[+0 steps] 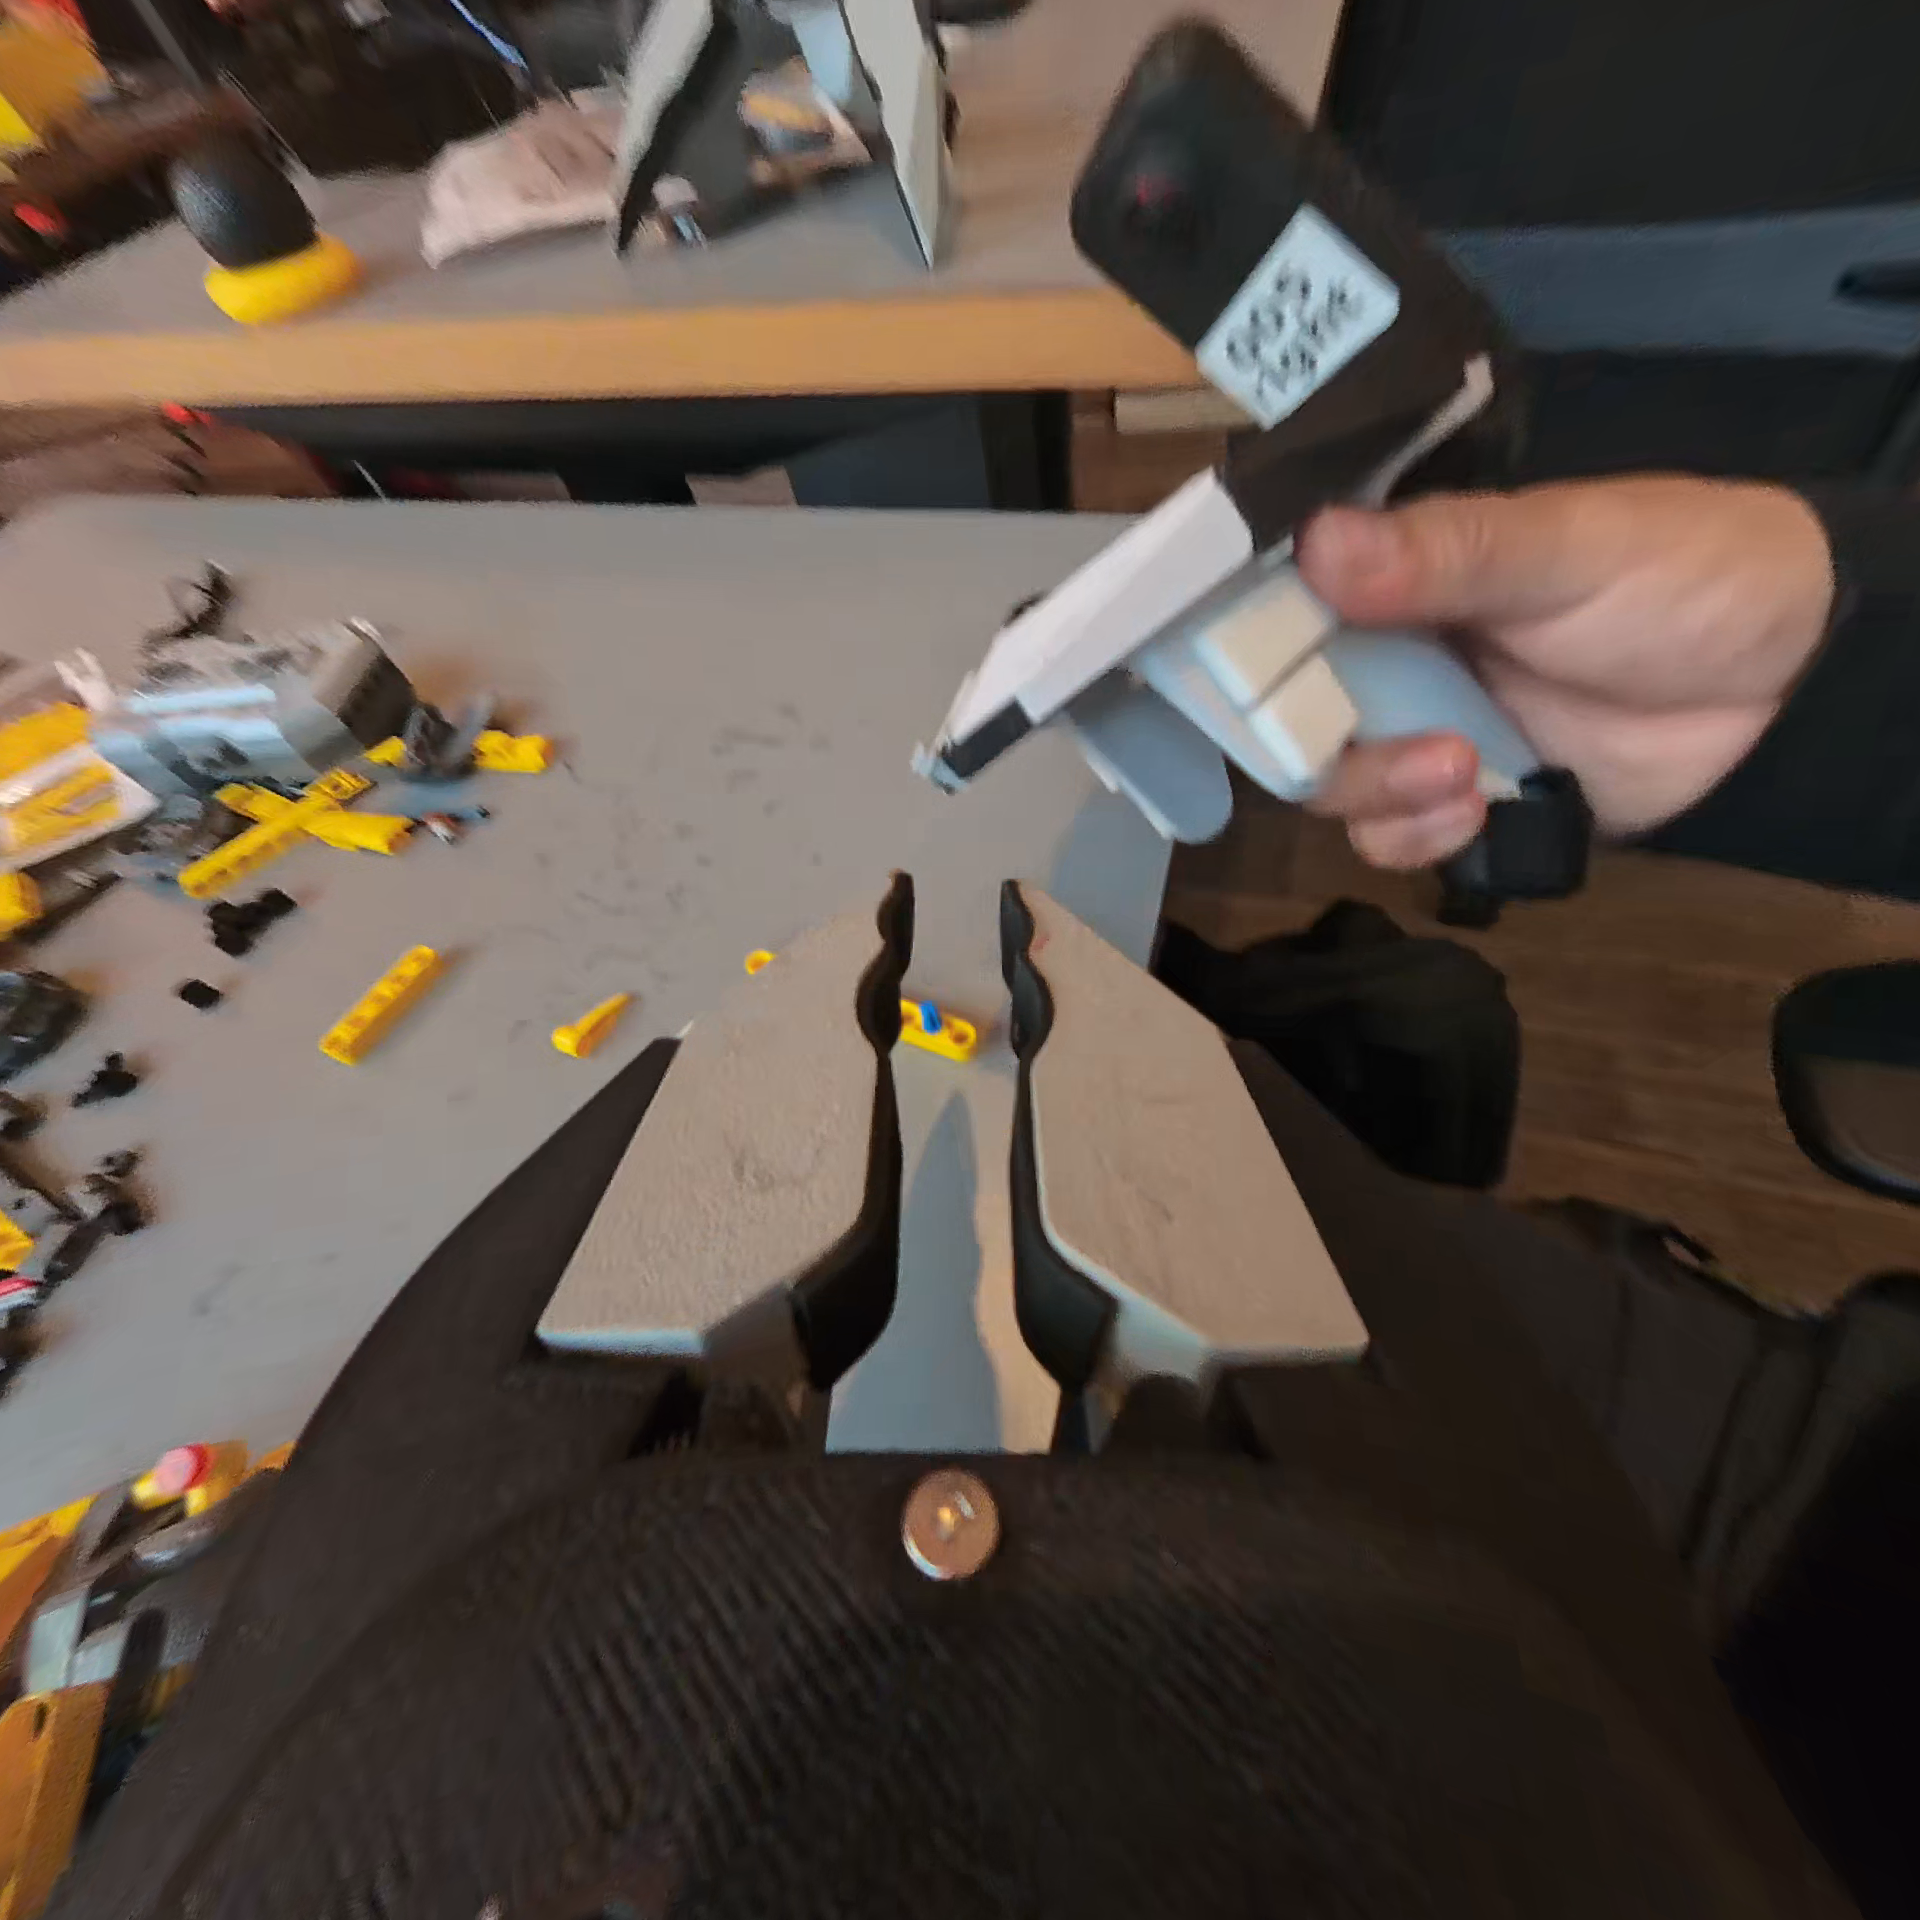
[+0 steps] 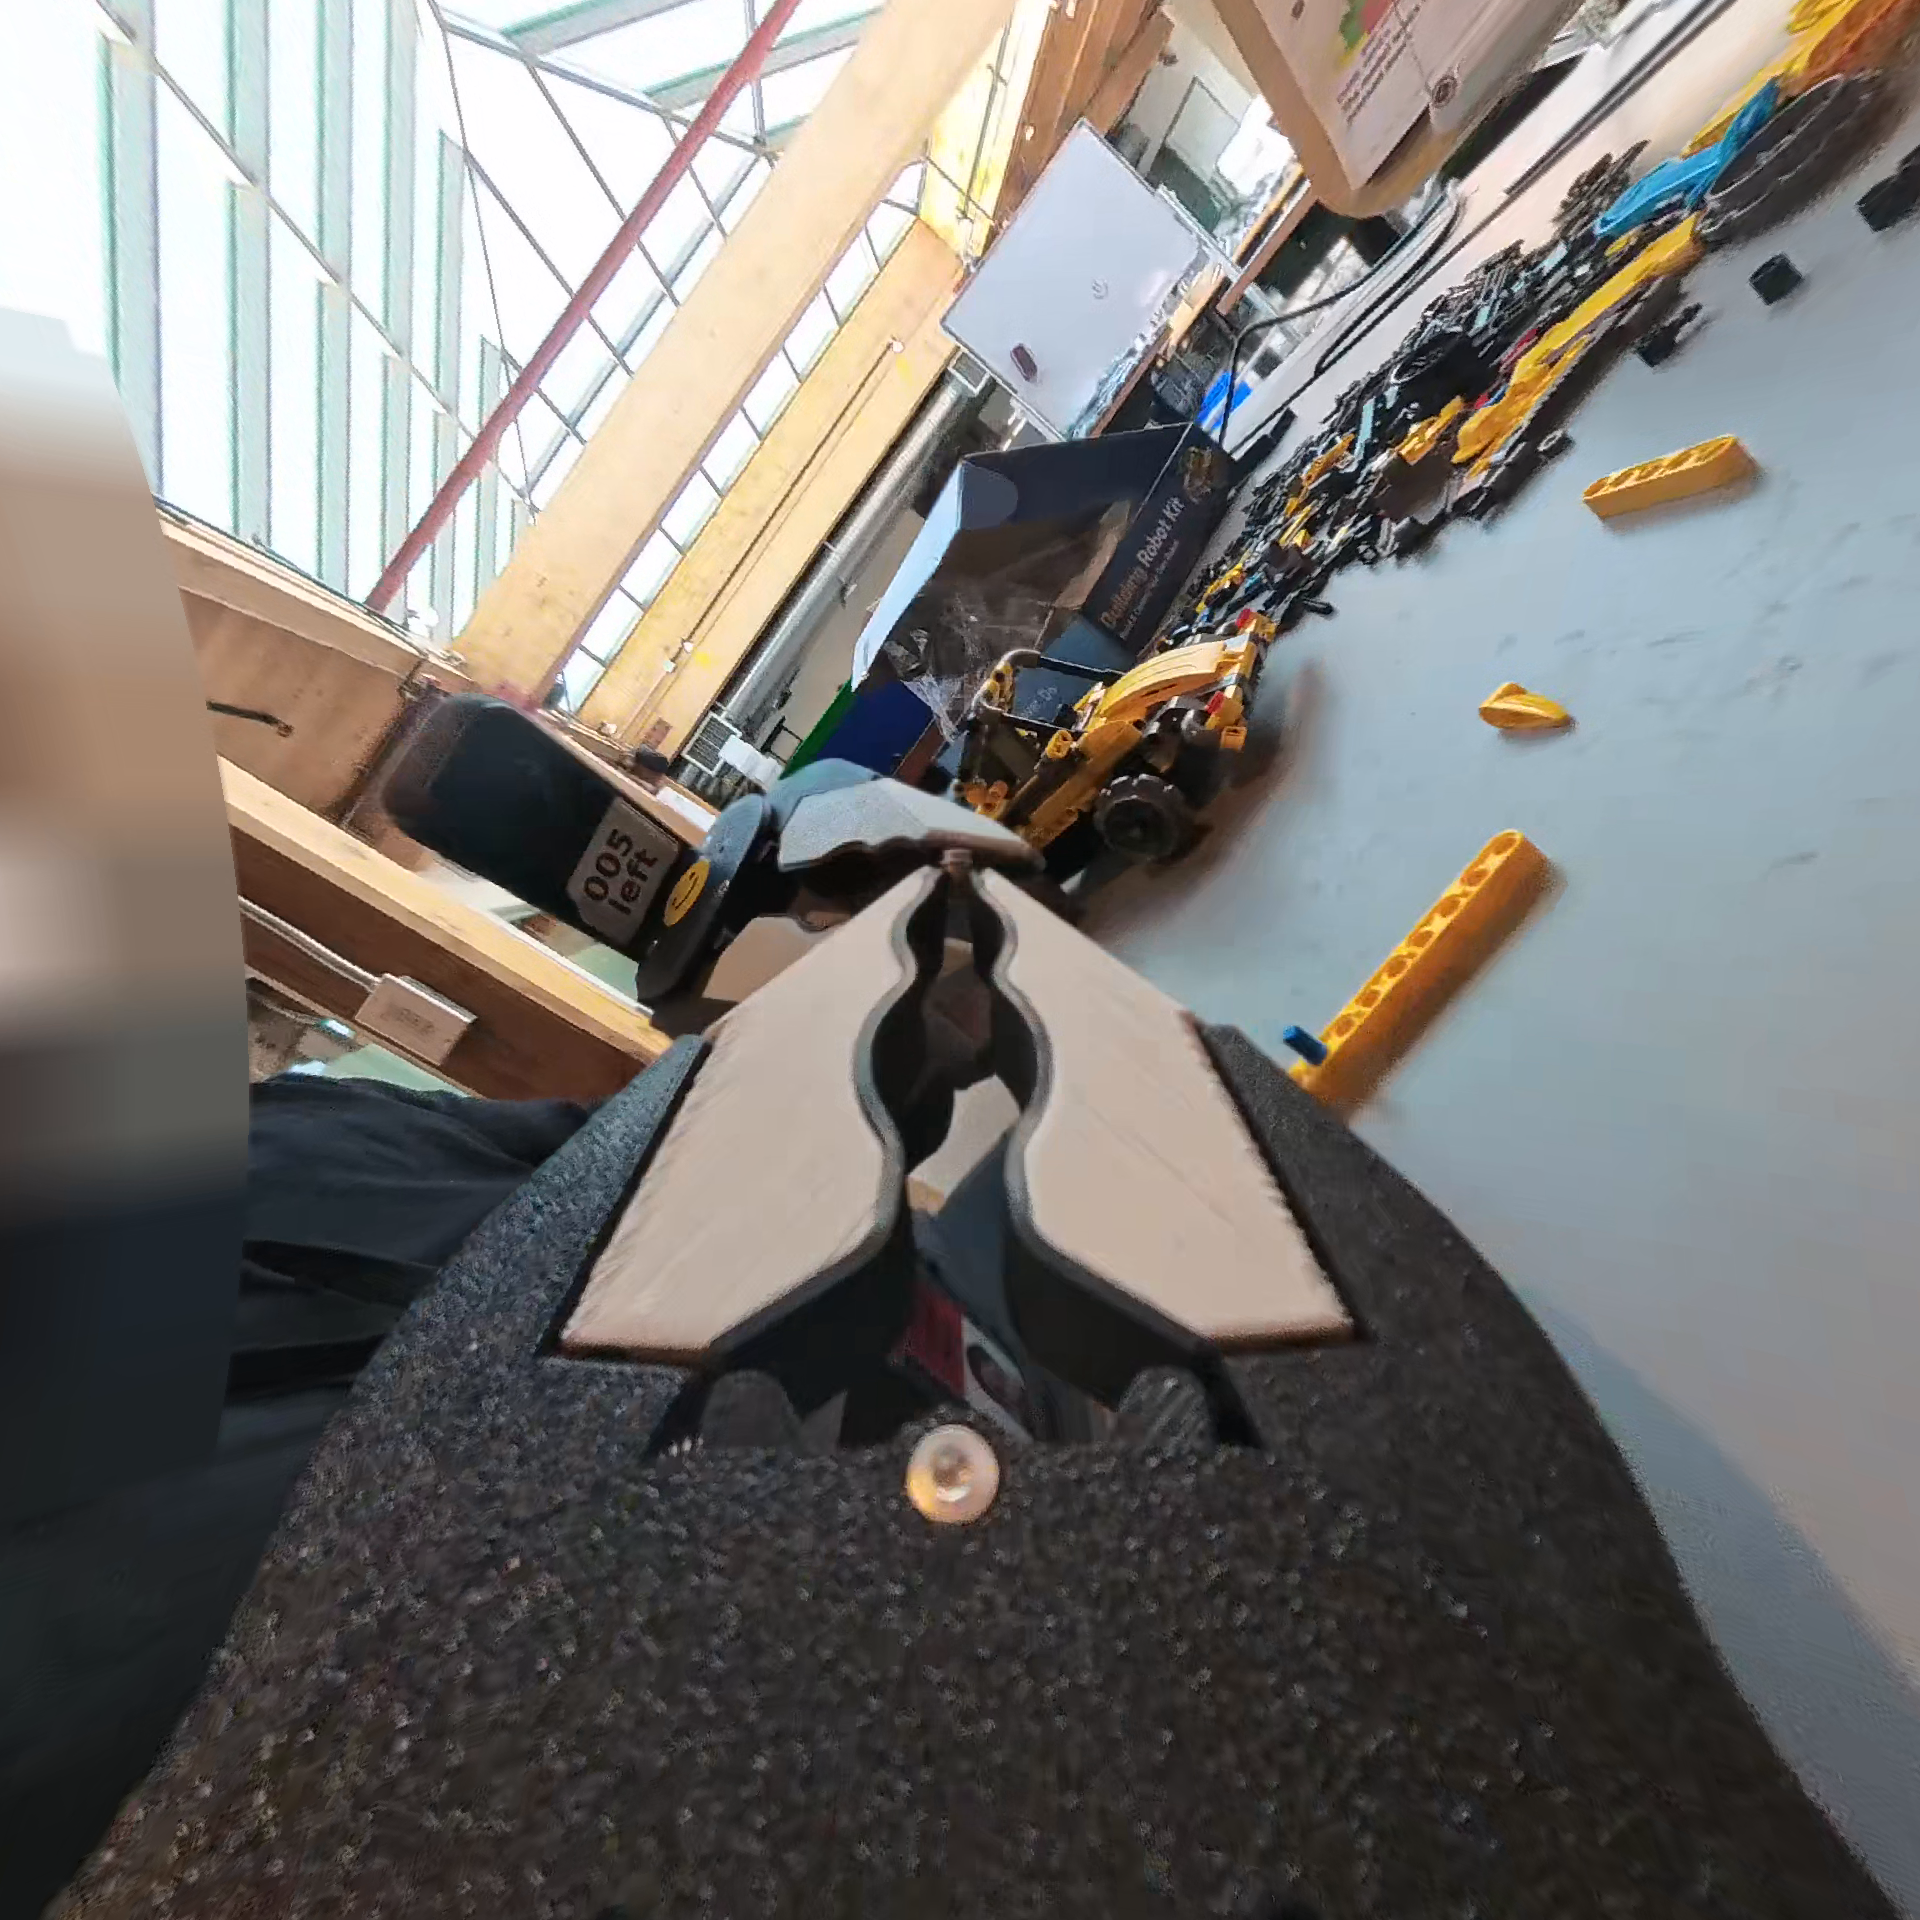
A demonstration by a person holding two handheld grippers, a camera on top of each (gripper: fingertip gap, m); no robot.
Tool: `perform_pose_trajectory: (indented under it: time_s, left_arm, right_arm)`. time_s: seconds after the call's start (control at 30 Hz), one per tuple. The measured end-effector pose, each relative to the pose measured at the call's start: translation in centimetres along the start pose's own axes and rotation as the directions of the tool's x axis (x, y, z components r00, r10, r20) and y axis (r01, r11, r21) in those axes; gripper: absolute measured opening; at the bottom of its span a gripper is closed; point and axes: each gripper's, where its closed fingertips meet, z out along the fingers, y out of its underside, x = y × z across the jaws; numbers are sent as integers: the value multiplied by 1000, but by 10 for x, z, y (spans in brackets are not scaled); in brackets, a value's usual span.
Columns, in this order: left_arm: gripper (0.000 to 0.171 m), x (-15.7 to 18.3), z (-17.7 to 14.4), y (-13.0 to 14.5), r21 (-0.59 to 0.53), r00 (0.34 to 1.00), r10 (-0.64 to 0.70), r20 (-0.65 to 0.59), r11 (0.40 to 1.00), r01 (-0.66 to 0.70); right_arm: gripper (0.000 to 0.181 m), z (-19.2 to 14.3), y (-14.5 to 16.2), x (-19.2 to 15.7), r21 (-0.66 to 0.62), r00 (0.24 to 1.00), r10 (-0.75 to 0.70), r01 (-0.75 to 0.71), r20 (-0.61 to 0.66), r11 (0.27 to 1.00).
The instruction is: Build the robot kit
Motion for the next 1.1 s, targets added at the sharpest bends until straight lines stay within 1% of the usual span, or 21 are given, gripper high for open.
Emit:
perform_pose_trajectory:
  time_s: [0.1,0.13,0.2,0.3,0.47,0.6,0.7,0.8,0.97,1.1]
  left_arm:
    - [16,-10,-7,-13,77,998,-4,64,997,-1]
    - [17,-12,-8,-14,87,998,3,68,996,-9]
    - [17,-7,-11,-14,100,999,36,38,994,-40]
    - [16,-2,-16,-14,124,992,119,50,984,-124]
    - [14,-5,-22,-17,124,964,239,113,960,-252]
    - [5,-5,-25,-16,113,935,331,125,932,-345]
    - [6,-2,-26,-15,114,913,391,115,908,-404]
    - [6,3,-27,-12,115,878,468,96,871,-477]
    - [6,11,-26,-6,98,818,573,55,812,-575]
    - [6,15,-29,-5,104,782,623,-3,778,-619]
  right_arm:
    - [3,7,7,-5,-13,1000,13,-13,21,1000]
    - [3,8,7,-5,-14,1000,13,-13,21,1000]
    - [3,9,7,-5,-15,1000,20,-20,23,1000]
    - [3,11,7,-3,-23,999,28,-27,27,999]
    - [4,15,12,-5,-60,999,16,-14,31,998]
    - [4,17,16,-8,-97,999,14,-9,48,995]
    - [3,16,21,-9,-150,998,9,0,55,989]
    - [3,14,27,-9,-220,999,-5,16,49,975]
    - [4,10,36,-8,-354,997,-83,79,5,932]
    - [4,13,36,-11,-376,995,-102,94,1,922]
